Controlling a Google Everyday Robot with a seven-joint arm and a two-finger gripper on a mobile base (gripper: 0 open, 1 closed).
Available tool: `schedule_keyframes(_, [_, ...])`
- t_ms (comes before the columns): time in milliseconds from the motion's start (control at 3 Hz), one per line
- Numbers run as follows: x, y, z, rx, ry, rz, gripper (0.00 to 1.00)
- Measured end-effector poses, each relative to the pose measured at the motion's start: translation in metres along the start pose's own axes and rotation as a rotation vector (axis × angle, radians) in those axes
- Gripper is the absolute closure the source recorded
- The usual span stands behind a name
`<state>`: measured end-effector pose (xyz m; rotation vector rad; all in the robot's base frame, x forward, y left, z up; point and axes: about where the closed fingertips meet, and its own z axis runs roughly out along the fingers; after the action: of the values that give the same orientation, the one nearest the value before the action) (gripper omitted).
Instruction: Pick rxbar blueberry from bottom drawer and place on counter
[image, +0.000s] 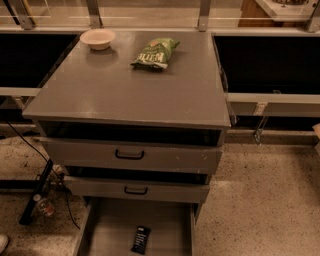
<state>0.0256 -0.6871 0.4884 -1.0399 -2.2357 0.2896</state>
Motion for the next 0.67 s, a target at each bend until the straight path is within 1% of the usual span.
schedule_keyframes(333, [0.002, 0.018, -0.049, -0.043, -0.016, -0.135, 0.0])
schedule_keyframes(667, [0.016, 0.031, -0.079, -0.034, -0.069, -0.261, 0.0])
